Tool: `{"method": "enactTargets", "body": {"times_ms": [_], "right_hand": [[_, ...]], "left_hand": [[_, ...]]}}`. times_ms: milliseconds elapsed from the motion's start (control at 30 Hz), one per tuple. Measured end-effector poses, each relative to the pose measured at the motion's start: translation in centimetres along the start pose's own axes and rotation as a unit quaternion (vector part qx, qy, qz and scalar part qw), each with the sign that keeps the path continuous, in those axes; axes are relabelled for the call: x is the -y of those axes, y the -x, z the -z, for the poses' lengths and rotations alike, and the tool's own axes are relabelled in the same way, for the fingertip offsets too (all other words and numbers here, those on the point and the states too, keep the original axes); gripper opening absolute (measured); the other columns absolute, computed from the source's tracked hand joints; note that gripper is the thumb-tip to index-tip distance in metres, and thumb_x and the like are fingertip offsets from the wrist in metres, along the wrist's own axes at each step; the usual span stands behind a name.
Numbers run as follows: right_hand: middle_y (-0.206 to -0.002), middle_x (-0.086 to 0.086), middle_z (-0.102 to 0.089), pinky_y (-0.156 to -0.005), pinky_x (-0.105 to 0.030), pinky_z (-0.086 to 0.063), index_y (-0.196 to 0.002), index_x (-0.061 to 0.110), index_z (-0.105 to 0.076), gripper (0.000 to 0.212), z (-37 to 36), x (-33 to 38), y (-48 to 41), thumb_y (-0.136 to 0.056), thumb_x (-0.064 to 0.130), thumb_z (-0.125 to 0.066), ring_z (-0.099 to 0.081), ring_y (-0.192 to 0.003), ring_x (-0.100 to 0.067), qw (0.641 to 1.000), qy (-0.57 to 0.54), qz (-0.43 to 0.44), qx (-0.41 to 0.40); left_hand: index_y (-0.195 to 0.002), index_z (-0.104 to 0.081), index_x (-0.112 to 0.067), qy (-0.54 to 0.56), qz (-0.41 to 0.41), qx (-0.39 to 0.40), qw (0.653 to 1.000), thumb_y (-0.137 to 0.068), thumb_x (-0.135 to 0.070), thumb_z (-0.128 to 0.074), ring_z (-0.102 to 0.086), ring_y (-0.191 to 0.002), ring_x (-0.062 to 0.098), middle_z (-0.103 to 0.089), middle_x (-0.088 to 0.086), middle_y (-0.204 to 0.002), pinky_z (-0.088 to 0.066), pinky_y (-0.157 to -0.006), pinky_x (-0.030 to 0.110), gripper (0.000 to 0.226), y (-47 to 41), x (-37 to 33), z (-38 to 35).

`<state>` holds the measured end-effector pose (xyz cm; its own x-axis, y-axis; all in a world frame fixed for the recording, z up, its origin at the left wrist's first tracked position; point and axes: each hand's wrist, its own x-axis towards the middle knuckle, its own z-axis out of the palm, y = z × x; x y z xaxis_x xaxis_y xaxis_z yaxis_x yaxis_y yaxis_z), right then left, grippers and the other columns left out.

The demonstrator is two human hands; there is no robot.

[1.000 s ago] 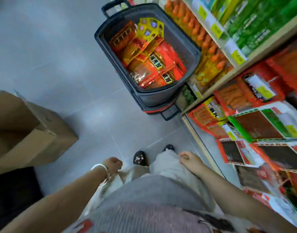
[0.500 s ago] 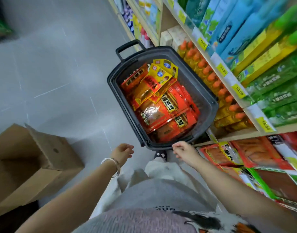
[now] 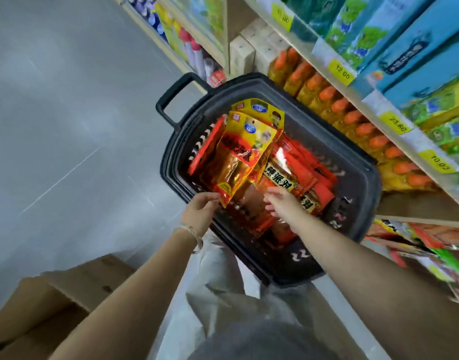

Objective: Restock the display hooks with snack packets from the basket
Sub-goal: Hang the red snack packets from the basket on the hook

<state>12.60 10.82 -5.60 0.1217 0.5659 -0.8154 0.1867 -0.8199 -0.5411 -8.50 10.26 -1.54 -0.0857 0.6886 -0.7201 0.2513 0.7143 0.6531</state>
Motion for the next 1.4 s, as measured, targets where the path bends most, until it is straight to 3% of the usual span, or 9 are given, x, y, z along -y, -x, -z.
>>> {"method": "enactTargets", "body": {"times_ms": [333,500,700,900,1033,1100,1200,1300,1400], "right_hand": [[-0.135,-0.003,-0.050,-0.094,-0.036,-0.045,-0.139,0.019,-0.042,0.053,-7.1,4.6,-8.3,-0.093,0.042,-0.055,-0.052,-0.113,-0.023,0.958,-0.214,-0.143,-0.126],[-0.151,-0.004,-0.035,-0.107,-0.042,-0.031,-0.144,0.020,-0.035,0.052,-8.2,5.0,-8.3,-0.098,0.042,-0.044,-0.037,-0.135,-0.026,0.952,-0.215,-0.109,-0.190],[-0.141,-0.004,-0.046,-0.099,-0.039,-0.034,-0.140,0.020,-0.039,0.046,-5.6,4.5,-4.6,-0.099,0.041,-0.041,-0.047,-0.117,-0.021,0.908,-0.313,-0.099,-0.262],[-0.139,-0.001,-0.049,-0.106,-0.047,-0.038,-0.125,0.025,-0.055,0.031,-1.9,4.7,-2.0,-0.094,0.031,-0.055,-0.045,-0.126,-0.018,0.912,-0.376,-0.094,-0.136],[-0.147,-0.001,-0.041,-0.114,-0.050,-0.026,-0.140,0.028,-0.042,0.058,-1.8,5.2,-2.5,-0.087,0.041,-0.063,-0.037,-0.136,-0.024,0.941,-0.317,-0.095,-0.065],[-0.141,0.001,-0.048,-0.107,-0.046,-0.036,-0.136,0.029,-0.047,0.053,-1.9,5.7,-3.3,-0.088,0.046,-0.060,-0.047,-0.127,-0.021,0.963,-0.252,-0.078,-0.051],[-0.128,-0.003,-0.059,-0.086,-0.028,-0.048,-0.120,0.022,-0.056,0.025,-2.3,6.5,-5.5,-0.096,0.028,-0.052,-0.059,-0.103,-0.013,0.965,-0.239,-0.040,-0.099],[-0.125,-0.005,-0.055,-0.093,-0.032,-0.047,-0.129,0.017,-0.050,0.032,-2.4,7.1,-8.7,-0.097,0.021,-0.049,-0.056,-0.104,-0.017,0.961,-0.209,-0.049,-0.175],[-0.109,-0.005,-0.051,-0.069,-0.024,-0.041,-0.128,0.016,-0.050,0.034,-2.3,7.8,-11.6,-0.094,0.021,-0.052,-0.050,-0.080,-0.011,0.943,-0.237,-0.097,-0.212]], "left_hand": [[-0.100,-0.060,-0.022,-0.044,0.006,0.118,0.992,-0.095,-0.012,-0.047,-0.061,-0.101,0.012,-0.065,-0.003,-0.109,-0.049,-0.086,0.026,0.017,-8.9,-4.0,4.5],[-0.109,-0.060,-0.015,-0.045,0.008,0.141,0.989,-0.096,-0.011,-0.047,-0.062,-0.103,0.015,-0.065,0.001,-0.112,-0.048,-0.091,0.031,0.019,-9.6,-5.6,4.8],[-0.116,-0.056,-0.018,-0.074,-0.018,0.136,0.988,-0.095,-0.018,-0.050,-0.057,-0.110,0.013,-0.060,-0.004,-0.117,-0.044,-0.101,0.034,0.021,-10.0,-8.0,4.1],[-0.133,-0.044,-0.024,-0.129,0.035,0.184,0.974,-0.071,-0.062,-0.066,-0.052,-0.111,0.014,-0.052,-0.008,-0.122,-0.042,-0.101,0.038,0.076,-10.7,-10.3,2.5],[-0.104,-0.063,-0.026,-0.138,0.027,0.169,0.976,-0.072,-0.053,-0.072,-0.066,-0.089,0.012,-0.068,-0.005,-0.099,-0.053,-0.077,0.029,0.043,-11.6,-10.4,2.3],[-0.090,-0.060,-0.032,-0.112,0.017,0.115,0.987,-0.076,-0.048,-0.070,-0.064,-0.072,0.001,-0.066,-0.012,-0.086,-0.048,-0.056,0.017,0.024,-11.9,-10.1,3.3],[-0.094,-0.059,-0.033,-0.106,0.019,0.072,0.992,-0.081,-0.046,-0.066,-0.063,-0.081,0.011,-0.066,-0.010,-0.090,-0.048,-0.070,0.027,0.019,-12.5,-9.2,5.3],[-0.107,-0.058,-0.027,-0.135,0.016,0.039,0.990,-0.085,-0.043,-0.062,-0.059,-0.081,0.010,-0.065,-0.007,-0.096,-0.044,-0.077,0.031,0.028,-13.1,-8.3,6.6],[-0.101,-0.055,-0.034,-0.155,0.016,0.036,0.987,-0.084,-0.044,-0.063,-0.056,-0.077,0.007,-0.059,-0.018,-0.085,-0.041,-0.074,0.028,0.021,-13.5,-8.0,6.9]]}}
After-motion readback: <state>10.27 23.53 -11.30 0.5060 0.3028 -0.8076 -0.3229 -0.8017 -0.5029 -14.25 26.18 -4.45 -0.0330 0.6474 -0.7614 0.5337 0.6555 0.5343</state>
